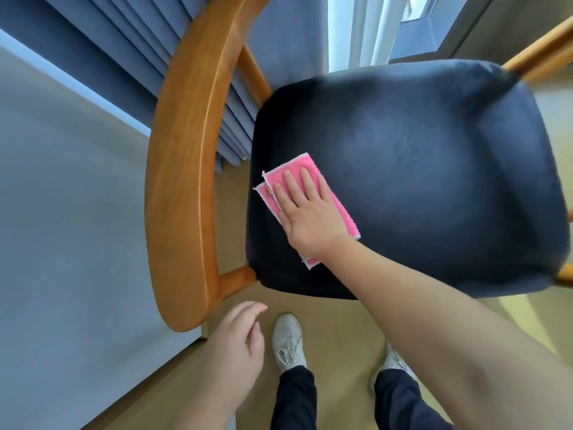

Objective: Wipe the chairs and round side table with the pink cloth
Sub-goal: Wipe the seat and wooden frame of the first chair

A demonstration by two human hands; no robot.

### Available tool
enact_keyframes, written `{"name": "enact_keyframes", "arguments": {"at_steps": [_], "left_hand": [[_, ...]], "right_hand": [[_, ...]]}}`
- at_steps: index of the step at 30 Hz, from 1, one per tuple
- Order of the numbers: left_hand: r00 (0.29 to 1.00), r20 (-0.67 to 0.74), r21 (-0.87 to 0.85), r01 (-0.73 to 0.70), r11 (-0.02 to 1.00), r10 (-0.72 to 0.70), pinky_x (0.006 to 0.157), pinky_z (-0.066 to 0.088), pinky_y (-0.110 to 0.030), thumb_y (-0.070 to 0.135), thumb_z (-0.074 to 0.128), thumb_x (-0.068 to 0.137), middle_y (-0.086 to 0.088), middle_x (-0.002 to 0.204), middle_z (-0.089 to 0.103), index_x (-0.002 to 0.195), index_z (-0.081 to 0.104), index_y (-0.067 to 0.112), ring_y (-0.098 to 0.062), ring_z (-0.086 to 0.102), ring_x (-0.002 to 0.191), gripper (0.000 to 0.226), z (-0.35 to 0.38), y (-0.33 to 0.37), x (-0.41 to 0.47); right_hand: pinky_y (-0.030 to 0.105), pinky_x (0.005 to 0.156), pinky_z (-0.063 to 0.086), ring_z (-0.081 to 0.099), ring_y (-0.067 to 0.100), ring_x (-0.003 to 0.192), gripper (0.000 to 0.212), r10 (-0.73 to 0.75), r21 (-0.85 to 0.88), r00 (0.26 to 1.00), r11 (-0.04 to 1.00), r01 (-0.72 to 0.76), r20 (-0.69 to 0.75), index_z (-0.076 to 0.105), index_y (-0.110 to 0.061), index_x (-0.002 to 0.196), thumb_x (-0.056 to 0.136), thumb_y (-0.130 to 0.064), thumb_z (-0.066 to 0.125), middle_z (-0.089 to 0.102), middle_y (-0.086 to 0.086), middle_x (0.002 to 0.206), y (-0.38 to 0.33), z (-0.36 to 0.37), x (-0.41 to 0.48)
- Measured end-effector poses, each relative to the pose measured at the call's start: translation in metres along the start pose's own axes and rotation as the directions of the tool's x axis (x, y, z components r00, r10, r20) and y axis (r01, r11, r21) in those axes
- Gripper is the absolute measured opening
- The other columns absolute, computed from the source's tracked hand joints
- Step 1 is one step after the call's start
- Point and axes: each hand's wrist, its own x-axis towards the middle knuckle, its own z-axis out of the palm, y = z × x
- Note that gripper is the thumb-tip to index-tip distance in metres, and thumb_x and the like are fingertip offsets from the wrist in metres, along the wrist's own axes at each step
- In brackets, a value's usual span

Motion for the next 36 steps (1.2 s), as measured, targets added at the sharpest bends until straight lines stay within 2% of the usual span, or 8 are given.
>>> {"name": "enact_keyframes", "arguments": {"at_steps": [7,14,18,22,25,28,34,36], "left_hand": [[0.999,-0.038,-0.010,-0.005,1.000,0.004,0.081,0.026,0.005,0.008,0.049,0.093,0.021,0.120,0.052,0.118,0.063,0.020,0.008,0.044,0.106,0.031,0.006,0.004,-0.002],[0.998,-0.069,-0.054,-0.003,0.999,-0.001,0.083,0.030,-0.003,0.010,0.048,0.095,0.025,0.120,0.050,0.121,0.061,0.023,0.007,0.047,0.106,0.032,0.008,0.018,-0.011],[0.996,-0.088,-0.094,-0.040,0.995,0.031,0.080,0.029,0.001,0.011,0.045,0.096,0.029,0.118,0.045,0.123,0.059,0.024,0.009,0.044,0.105,0.033,-0.008,0.044,-0.025],[0.992,-0.113,-0.162,-0.080,0.984,0.062,0.082,0.032,0.001,0.014,0.046,0.096,0.023,0.120,0.051,0.123,0.059,0.025,0.007,0.046,0.106,0.032,-0.036,0.078,-0.048],[0.986,-0.155,-0.202,-0.091,0.975,0.060,0.079,0.036,-0.003,0.018,0.049,0.095,0.022,0.113,0.054,0.121,0.059,0.026,0.001,0.053,0.099,0.029,-0.067,0.102,-0.073],[0.981,-0.192,-0.250,-0.083,0.965,0.035,0.073,0.037,-0.005,0.026,0.052,0.094,0.020,0.108,0.055,0.123,0.057,0.027,-0.001,0.052,0.086,0.029,-0.102,0.125,-0.104],[0.966,-0.260,-0.445,-0.124,0.887,0.004,0.090,0.037,-0.009,0.032,0.058,0.092,0.021,0.117,0.054,0.129,0.054,0.029,0.007,0.050,0.108,0.037,-0.165,0.152,-0.147],[0.971,-0.237,-0.599,-0.135,0.789,-0.014,0.090,0.042,-0.012,0.029,0.059,0.092,0.025,0.112,0.060,0.120,0.055,0.038,0.008,0.053,0.107,0.030,-0.180,0.150,-0.152]], "right_hand": [[0.050,0.120,-0.007,-0.015,0.030,0.146,0.057,-0.278,-0.039,0.957,0.959,0.282,0.079,0.006,-0.025,0.155,0.103,-0.046,0.015,0.004,0.004,0.162,0.009,0.014,-0.046],[0.046,0.118,0.016,0.021,0.032,0.147,0.052,-0.067,0.047,0.997,0.997,0.065,0.042,0.034,-0.016,0.149,0.102,-0.034,0.023,0.029,0.007,0.157,0.082,0.005,-0.116],[0.042,0.091,0.050,0.057,0.040,0.118,0.038,0.043,0.192,0.998,0.980,-0.051,0.047,0.064,-0.010,0.117,0.088,-0.016,0.039,0.064,0.012,0.125,0.088,-0.035,-0.117],[0.036,0.060,0.040,0.054,0.027,0.076,0.011,0.110,0.316,0.976,0.934,-0.167,0.189,0.046,-0.021,0.089,0.090,-0.011,0.040,0.055,-0.009,0.082,0.061,-0.112,-0.123],[0.040,0.063,0.047,0.055,0.025,0.067,0.028,0.121,0.445,0.981,0.878,-0.177,0.152,0.041,-0.018,0.080,0.101,-0.033,0.031,0.054,-0.001,0.073,0.030,-0.174,-0.140],[0.037,0.062,0.043,0.050,0.024,0.066,0.029,0.040,0.565,0.986,0.815,-0.127,0.164,0.036,-0.024,0.073,0.101,-0.033,0.031,0.052,0.002,0.074,-0.012,-0.241,-0.163],[0.039,0.076,0.042,0.048,0.027,0.085,0.028,-0.144,0.616,0.974,0.788,0.007,0.173,0.049,-0.002,0.094,0.097,-0.025,0.034,0.053,0.011,0.092,-0.077,-0.333,-0.186],[0.038,0.082,0.046,0.051,0.022,0.091,0.032,-0.160,0.655,0.960,0.755,-0.031,0.230,0.054,-0.009,0.095,0.089,-0.031,0.032,0.056,0.005,0.095,-0.089,-0.346,-0.181]]}}
